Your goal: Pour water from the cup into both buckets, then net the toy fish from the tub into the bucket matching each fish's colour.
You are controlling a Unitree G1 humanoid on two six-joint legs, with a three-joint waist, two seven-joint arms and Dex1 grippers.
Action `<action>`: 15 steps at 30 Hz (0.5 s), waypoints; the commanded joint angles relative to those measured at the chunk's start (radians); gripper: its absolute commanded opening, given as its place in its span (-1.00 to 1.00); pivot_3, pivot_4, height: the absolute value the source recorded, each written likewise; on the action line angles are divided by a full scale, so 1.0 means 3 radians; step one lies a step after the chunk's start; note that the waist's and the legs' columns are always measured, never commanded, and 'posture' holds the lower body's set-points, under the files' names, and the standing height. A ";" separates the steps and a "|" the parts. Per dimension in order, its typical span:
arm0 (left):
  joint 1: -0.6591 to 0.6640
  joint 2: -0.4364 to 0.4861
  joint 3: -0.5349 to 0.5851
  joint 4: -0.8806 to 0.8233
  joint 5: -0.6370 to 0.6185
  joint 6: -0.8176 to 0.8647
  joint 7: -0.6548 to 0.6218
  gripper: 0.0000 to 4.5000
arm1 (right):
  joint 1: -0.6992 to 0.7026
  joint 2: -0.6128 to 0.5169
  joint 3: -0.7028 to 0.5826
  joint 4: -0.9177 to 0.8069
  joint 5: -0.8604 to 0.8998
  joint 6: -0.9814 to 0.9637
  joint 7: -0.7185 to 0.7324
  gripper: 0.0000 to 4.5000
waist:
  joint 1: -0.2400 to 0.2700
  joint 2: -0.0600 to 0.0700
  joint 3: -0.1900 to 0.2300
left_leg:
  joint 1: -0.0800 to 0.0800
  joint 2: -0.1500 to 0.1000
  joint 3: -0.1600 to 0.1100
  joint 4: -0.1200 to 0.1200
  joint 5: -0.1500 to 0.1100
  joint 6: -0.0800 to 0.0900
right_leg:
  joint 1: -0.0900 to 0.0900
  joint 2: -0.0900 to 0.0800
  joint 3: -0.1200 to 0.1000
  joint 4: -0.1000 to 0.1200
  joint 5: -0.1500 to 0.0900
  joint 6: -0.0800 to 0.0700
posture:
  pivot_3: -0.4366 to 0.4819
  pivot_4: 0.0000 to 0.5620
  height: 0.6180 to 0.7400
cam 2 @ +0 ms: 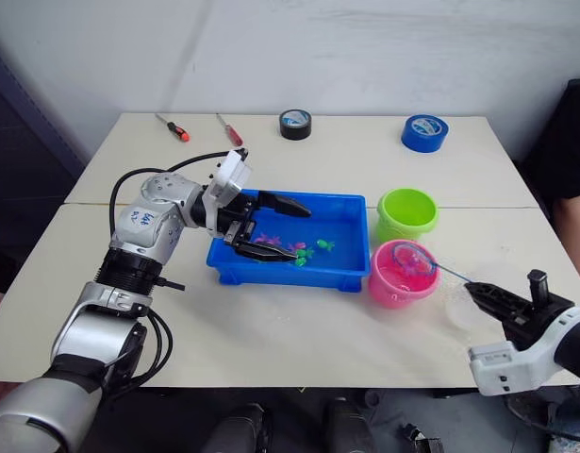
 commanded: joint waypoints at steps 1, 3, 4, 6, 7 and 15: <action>-0.0022 0.0005 0.0063 -0.0085 0.0001 -0.0055 0.0009 0.99 | -0.0064 -0.0110 -0.0147 0.0032 0.0039 -0.0025 -0.0036 -1.00 | 0.0002 0.0000 0.0000 | 0.0000 0.0000 0.0001 0.0000 0.0000 0.0000 | 0.0000 0.0000 0.0001 0.0000 0.0000 0.0000 | -0.05 -0.47 0.94; -0.0019 0.0000 0.0062 -0.0087 -0.0002 -0.0061 0.0011 0.99 | 0.0072 -0.0122 -0.0026 -0.0003 0.0125 -0.0119 0.0057 -1.00 | 0.0006 0.0000 0.0000 | 0.0001 0.0000 0.0002 0.0000 0.0000 0.0000 | 0.0000 0.0000 0.0002 0.0000 0.0000 0.0000 | -0.05 -0.47 0.94; -0.0020 -0.0008 0.0061 -0.0086 -0.0003 -0.0063 0.0018 0.99 | 0.0151 -0.0081 0.0020 -0.0040 0.0127 -0.0145 0.0078 -1.00 | 0.0007 0.0000 0.0000 | 0.0001 0.0000 0.0002 -0.0001 0.0000 0.0000 | 0.0000 0.0000 0.0002 -0.0001 0.0000 0.0000 | -0.05 -0.47 0.94; -0.0020 -0.0017 0.0061 -0.0086 -0.0004 -0.0066 0.0026 0.99 | 0.0189 -0.0008 0.0004 -0.0090 0.0066 -0.0142 0.0042 -1.00 | 0.0014 -0.0001 0.0000 | 0.0001 0.0000 0.0002 -0.0003 0.0000 0.0000 | 0.0000 0.0000 0.0003 -0.0002 0.0000 0.0000 | -0.05 -0.47 0.94; -0.0017 -0.0017 0.0061 -0.0091 -0.0006 -0.0064 0.0027 0.99 | 0.0115 0.0015 -0.0044 -0.0095 0.0031 -0.0079 -0.0019 -1.00 | 0.0012 -0.0001 0.0000 | 0.0000 0.0000 0.0002 -0.0003 0.0000 0.0000 | 0.0001 0.0000 0.0003 -0.0004 0.0000 0.0000 | -0.05 -0.47 0.94; -0.0021 -0.0008 0.0072 -0.0065 0.0001 -0.0084 0.0034 0.99 | -0.0076 -0.0064 -0.0056 -0.0037 0.0074 -0.0003 -0.0021 -1.00 | 0.0004 -0.0001 0.0001 | 0.0013 0.0002 0.0019 -0.0006 -0.0001 0.0002 | 0.0004 0.0003 0.0018 -0.0003 0.0004 0.0007 | -0.05 -0.47 0.94</action>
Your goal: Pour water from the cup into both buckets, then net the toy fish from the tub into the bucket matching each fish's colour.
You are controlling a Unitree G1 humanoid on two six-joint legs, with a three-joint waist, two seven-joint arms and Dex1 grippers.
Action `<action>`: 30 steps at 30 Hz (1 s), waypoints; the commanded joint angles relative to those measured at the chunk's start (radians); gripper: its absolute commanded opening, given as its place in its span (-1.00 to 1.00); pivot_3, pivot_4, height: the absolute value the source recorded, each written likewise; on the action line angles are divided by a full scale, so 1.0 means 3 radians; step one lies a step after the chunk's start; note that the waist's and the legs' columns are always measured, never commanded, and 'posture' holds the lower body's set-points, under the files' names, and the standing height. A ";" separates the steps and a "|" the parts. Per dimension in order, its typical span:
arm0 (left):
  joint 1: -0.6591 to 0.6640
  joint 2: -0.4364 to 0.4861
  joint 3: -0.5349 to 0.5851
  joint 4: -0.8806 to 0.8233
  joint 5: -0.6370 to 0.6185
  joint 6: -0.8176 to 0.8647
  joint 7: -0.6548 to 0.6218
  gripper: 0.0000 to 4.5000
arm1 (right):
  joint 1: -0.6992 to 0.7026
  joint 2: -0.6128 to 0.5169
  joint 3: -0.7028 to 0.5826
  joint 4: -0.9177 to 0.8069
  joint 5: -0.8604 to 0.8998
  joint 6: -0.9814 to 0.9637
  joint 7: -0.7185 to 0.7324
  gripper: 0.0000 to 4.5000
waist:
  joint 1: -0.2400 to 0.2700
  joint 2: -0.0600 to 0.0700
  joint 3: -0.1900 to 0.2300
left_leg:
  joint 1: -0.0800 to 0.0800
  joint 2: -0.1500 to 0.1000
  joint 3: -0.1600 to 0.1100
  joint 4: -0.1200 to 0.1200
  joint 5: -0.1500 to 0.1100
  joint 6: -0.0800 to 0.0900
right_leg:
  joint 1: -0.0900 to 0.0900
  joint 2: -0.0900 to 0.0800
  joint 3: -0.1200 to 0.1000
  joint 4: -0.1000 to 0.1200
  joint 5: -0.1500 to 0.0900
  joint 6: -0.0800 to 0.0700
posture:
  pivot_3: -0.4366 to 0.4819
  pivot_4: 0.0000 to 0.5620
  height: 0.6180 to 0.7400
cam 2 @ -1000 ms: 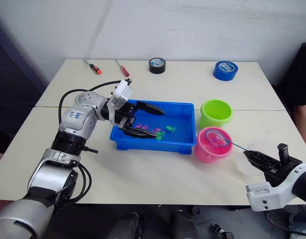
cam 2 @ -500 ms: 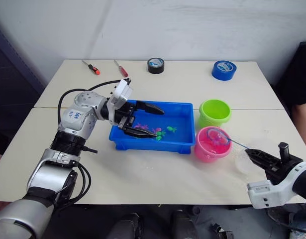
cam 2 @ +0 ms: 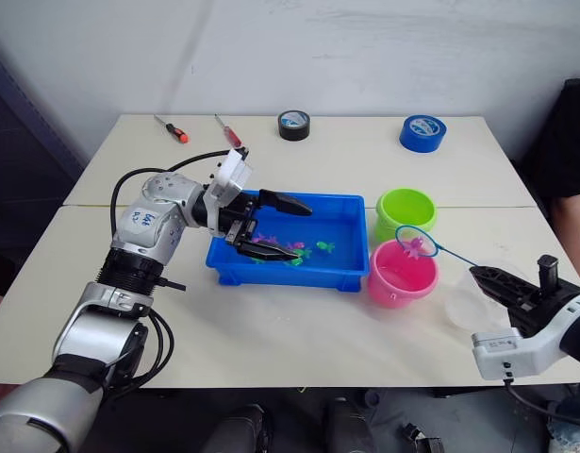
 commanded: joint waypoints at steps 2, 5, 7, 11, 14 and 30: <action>-0.0019 0.0009 0.0066 -0.0078 -0.0003 -0.0036 0.0012 0.99 | 0.0164 -0.0023 0.0051 -0.0058 0.0102 -0.0079 0.0083 -1.00 | 0.0002 0.0000 0.0000 | 0.0000 0.0000 0.0001 0.0000 0.0000 0.0001 | 0.0000 0.0000 0.0001 -0.0002 0.0000 0.0000 | -0.05 -0.47 0.94; -0.0004 0.0008 0.0062 -0.0099 -0.0005 -0.0034 0.0016 0.99 | 0.0253 0.0037 0.0059 -0.0104 0.0038 -0.0101 0.0077 -1.00 | 0.0002 0.0000 0.0000 | 0.0000 -0.0001 0.0004 0.0000 -0.0001 0.0002 | 0.0000 -0.0001 0.0005 -0.0003 0.0000 0.0000 | -0.05 -0.47 0.94; -0.0004 0.0010 0.0062 -0.0100 -0.0005 -0.0032 0.0017 0.99 | 0.0147 0.0085 -0.0043 -0.0117 -0.0030 -0.0021 -0.0035 -1.00 | 0.0002 0.0000 0.0000 | 0.0000 -0.0001 0.0006 0.0000 -0.0002 0.0003 | 0.0000 -0.0001 0.0006 -0.0003 0.0000 0.0000 | -0.05 -0.47 0.94; -0.0024 0.0010 0.0072 -0.0063 0.0001 -0.0052 0.0022 0.99 | -0.0059 0.0016 -0.0088 -0.0061 0.0023 0.0091 -0.0066 -1.00 | -0.0012 0.0000 0.0000 | 0.0007 0.0000 0.0022 0.0000 -0.0002 0.0004 | -0.0002 0.0001 0.0023 0.0002 0.0002 0.0003 | -0.05 -0.47 0.94; -0.0028 -0.0002 0.0073 -0.0054 0.0000 -0.0063 0.0032 0.99 | 0.0155 -0.0043 0.0068 -0.0080 0.0027 -0.0066 0.0095 -1.00 | -0.0002 -0.0001 0.0000 | 0.0010 0.0003 0.0023 -0.0003 -0.0003 0.0004 | -0.0001 0.0003 0.0024 0.0001 0.0002 0.0003 | -0.05 -0.47 0.94; -0.0016 -0.0032 0.0059 -0.0033 0.0012 -0.0098 0.0034 0.99 | 0.0055 0.0129 -0.0001 -0.0208 0.0268 0.0316 0.0072 -1.00 | 0.0001 -0.0004 0.0002 | 0.0009 0.0001 0.0035 -0.0001 -0.0009 0.0016 | -0.0001 0.0001 0.0036 -0.0008 0.0008 0.0015 | -0.05 -0.47 0.94</action>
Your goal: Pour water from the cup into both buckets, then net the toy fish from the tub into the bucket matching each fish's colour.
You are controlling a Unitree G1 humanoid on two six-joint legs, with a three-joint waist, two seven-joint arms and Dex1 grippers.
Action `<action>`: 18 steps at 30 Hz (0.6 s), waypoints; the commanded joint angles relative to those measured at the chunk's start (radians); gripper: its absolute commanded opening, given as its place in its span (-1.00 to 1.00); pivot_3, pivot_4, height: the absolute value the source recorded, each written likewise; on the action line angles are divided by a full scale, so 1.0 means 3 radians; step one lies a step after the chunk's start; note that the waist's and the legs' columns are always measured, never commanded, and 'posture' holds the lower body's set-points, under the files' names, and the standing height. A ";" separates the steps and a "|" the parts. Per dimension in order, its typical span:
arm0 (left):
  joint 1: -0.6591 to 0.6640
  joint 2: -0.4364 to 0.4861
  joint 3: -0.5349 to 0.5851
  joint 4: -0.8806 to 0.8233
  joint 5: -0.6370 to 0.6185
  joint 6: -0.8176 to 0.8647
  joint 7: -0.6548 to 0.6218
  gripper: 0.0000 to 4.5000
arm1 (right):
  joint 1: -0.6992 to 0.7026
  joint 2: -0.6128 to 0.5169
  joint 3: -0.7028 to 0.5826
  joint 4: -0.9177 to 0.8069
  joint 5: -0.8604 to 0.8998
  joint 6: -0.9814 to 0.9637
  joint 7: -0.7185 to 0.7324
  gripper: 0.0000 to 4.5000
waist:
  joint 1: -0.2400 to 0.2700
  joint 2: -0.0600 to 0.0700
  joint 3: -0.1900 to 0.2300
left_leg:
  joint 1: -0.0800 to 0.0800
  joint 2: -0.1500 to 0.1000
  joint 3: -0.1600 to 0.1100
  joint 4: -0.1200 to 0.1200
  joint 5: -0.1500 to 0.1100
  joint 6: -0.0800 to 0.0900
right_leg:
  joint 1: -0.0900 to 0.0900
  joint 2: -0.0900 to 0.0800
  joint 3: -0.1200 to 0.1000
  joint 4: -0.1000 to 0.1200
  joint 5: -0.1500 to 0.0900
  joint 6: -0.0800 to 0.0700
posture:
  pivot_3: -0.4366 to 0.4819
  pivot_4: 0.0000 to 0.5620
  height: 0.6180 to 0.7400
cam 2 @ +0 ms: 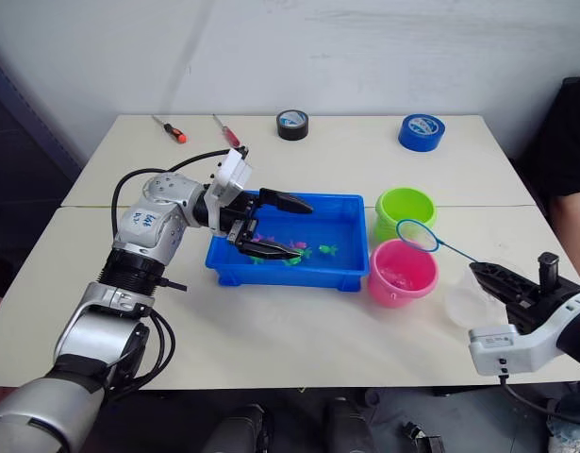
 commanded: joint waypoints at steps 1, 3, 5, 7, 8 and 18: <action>-0.0001 0.0005 0.0035 -0.0058 0.0024 -0.0059 -0.0013 0.99 | 0.0032 0.0053 -0.0015 -0.0111 0.0314 0.0145 0.0055 -1.00 | 0.0000 0.0000 0.0000 | 0.0000 0.0000 0.0000 0.0001 0.0000 0.0000 | 0.0001 0.0000 0.0000 0.0000 0.0000 0.0000 | -0.05 -0.47 0.94; 0.0034 0.0061 0.0029 -0.0028 0.0059 -0.0067 -0.0026 0.99 | 0.0025 0.0041 0.0063 -0.0218 0.0771 0.0488 0.0213 -1.00 | -0.0002 0.0000 0.0000 | 0.0000 0.0000 0.0000 0.0002 -0.0001 0.0001 | 0.0001 -0.0001 0.0000 0.0000 0.0000 0.0000 | -0.05 -0.47 0.94; 0.0060 0.0124 0.0031 0.0014 0.0099 -0.0069 -0.0037 0.99 | -0.0020 0.0018 0.0156 -0.0358 0.1314 0.1004 0.0397 -1.00 | -0.0018 0.0000 0.0000 | 0.0000 0.0001 0.0000 0.0001 -0.0001 0.0001 | 0.0001 0.0000 0.0001 0.0001 0.0000 0.0000 | -0.05 -0.47 0.94; 0.0113 0.0218 0.0053 0.0033 0.0140 -0.0060 -0.0036 0.99 | -0.0195 -0.0041 0.0301 -0.0519 0.1855 0.1745 0.0493 -1.00 | -0.0040 0.0000 0.0000 | 0.0001 0.0003 0.0000 0.0001 0.0000 0.0001 | 0.0001 0.0001 0.0000 0.0003 0.0000 0.0000 | -0.05 -0.47 0.94; 0.0162 0.0294 0.0087 0.0021 0.0143 -0.0014 -0.0023 0.99 | -0.0368 -0.0121 0.0436 -0.0571 0.2124 0.2160 0.0503 -1.00 | -0.0063 0.0000 0.0000 | 0.0002 0.0004 -0.0001 0.0001 -0.0001 0.0001 | 0.0001 0.0001 0.0000 0.0003 0.0000 0.0000 | -0.05 -0.47 0.94; 0.0748 0.0862 0.0390 -0.0535 0.0085 0.0366 0.0344 0.99 | -0.2356 -0.0143 0.1984 -0.0298 0.2948 0.4391 0.0132 -1.00 | -0.0071 0.0000 0.0000 | -0.0010 0.0009 -0.0009 -0.0004 -0.0002 -0.0001 | -0.0014 -0.0006 -0.0007 -0.0001 0.0000 -0.0003 | -0.05 -0.47 0.94</action>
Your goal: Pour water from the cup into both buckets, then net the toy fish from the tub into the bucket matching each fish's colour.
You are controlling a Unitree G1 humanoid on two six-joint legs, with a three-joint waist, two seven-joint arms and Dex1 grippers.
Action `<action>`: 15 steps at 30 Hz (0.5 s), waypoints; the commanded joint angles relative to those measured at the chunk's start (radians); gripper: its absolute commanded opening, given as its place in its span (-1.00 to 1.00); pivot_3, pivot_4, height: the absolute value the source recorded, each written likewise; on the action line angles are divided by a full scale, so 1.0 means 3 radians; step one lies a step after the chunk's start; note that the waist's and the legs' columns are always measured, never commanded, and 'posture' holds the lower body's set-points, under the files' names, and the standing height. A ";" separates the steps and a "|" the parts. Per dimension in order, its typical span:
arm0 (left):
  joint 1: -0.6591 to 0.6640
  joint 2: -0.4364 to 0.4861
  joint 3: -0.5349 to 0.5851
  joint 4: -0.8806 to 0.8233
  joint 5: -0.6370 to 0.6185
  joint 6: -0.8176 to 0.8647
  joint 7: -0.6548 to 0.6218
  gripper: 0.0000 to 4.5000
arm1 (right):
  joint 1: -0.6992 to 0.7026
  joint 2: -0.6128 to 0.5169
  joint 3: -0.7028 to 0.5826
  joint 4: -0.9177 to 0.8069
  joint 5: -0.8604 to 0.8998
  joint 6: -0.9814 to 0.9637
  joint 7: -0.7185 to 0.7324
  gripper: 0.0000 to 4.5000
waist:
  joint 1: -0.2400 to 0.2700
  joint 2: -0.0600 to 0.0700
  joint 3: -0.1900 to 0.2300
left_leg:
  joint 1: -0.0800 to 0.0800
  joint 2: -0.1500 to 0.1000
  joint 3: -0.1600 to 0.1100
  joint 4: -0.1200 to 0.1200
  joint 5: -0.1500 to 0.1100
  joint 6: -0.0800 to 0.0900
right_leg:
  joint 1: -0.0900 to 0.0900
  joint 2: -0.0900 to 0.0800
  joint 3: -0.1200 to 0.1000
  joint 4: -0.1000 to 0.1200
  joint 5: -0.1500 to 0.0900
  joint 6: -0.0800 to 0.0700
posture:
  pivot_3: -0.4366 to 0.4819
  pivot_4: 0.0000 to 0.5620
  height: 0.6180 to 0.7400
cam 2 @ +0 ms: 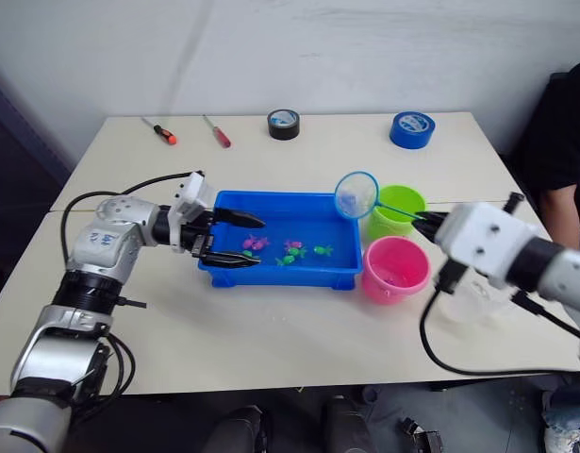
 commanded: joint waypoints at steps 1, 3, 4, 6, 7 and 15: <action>0.0101 0.0127 0.0166 -0.0294 -0.0072 0.0137 0.0126 0.99 | -0.0388 0.0119 0.0380 0.0115 0.0087 0.0420 -0.0131 -1.00 | 0.0016 0.0000 0.0000 | -0.0004 -0.0001 -0.0002 0.0001 -0.0001 0.0000 | -0.0001 -0.0002 -0.0002 -0.0002 0.0000 0.0000 | -0.05 -0.47 0.94; 0.0256 0.0223 0.0248 -0.0458 -0.0080 0.0232 0.0232 0.99 | -0.0698 0.0219 0.0840 0.0389 -0.0153 0.0305 -0.0100 -1.00 | 0.0022 0.0000 0.0000 | -0.0009 -0.0005 -0.0001 0.0002 -0.0002 0.0003 | -0.0005 -0.0007 -0.0003 -0.0002 0.0000 0.0000 | -0.05 -0.47 0.94; 0.0319 0.0257 0.0282 -0.0544 -0.0093 0.0283 0.0277 0.99 | -0.0813 0.0265 0.1017 0.0519 -0.0262 0.0241 -0.0099 -1.00 | 0.0024 0.0000 0.0000 | -0.0012 -0.0006 -0.0001 0.0004 -0.0004 0.0007 | -0.0007 -0.0009 -0.0003 -0.0004 0.0000 0.0001 | -0.05 -0.47 0.94; 0.0393 0.0289 0.0318 -0.0676 -0.0119 0.0363 0.0347 0.99 | -0.0952 0.0319 0.1226 0.0716 -0.0427 0.0113 -0.0099 -1.00 | 0.0024 0.0000 0.0000 | -0.0015 -0.0008 0.0000 0.0005 -0.0006 0.0009 | -0.0009 -0.0011 -0.0003 -0.0005 0.0000 0.0001 | -0.05 -0.47 0.94; 0.0419 0.0296 0.0328 -0.0732 -0.0127 0.0394 0.0379 0.99 | -0.1004 0.0338 0.1308 0.0819 -0.0514 0.0022 -0.0091 -1.00 | 0.0027 0.0000 0.0000 | -0.0017 -0.0008 0.0000 0.0005 -0.0006 0.0009 | -0.0010 -0.0011 -0.0004 -0.0005 0.0000 0.0001 | -0.05 -0.47 0.94; 0.0585 0.0379 0.0401 -0.1030 -0.0178 0.0558 0.0544 0.99 | -0.1261 0.0503 0.1757 0.1470 -0.1061 -0.0714 0.0014 -1.00 | 0.0022 0.0000 0.0000 | -0.0054 -0.0009 0.0003 0.0012 0.0003 -0.0006 | -0.0056 -0.0009 -0.0003 0.0008 0.0001 0.0002 | -0.05 -0.47 0.94</action>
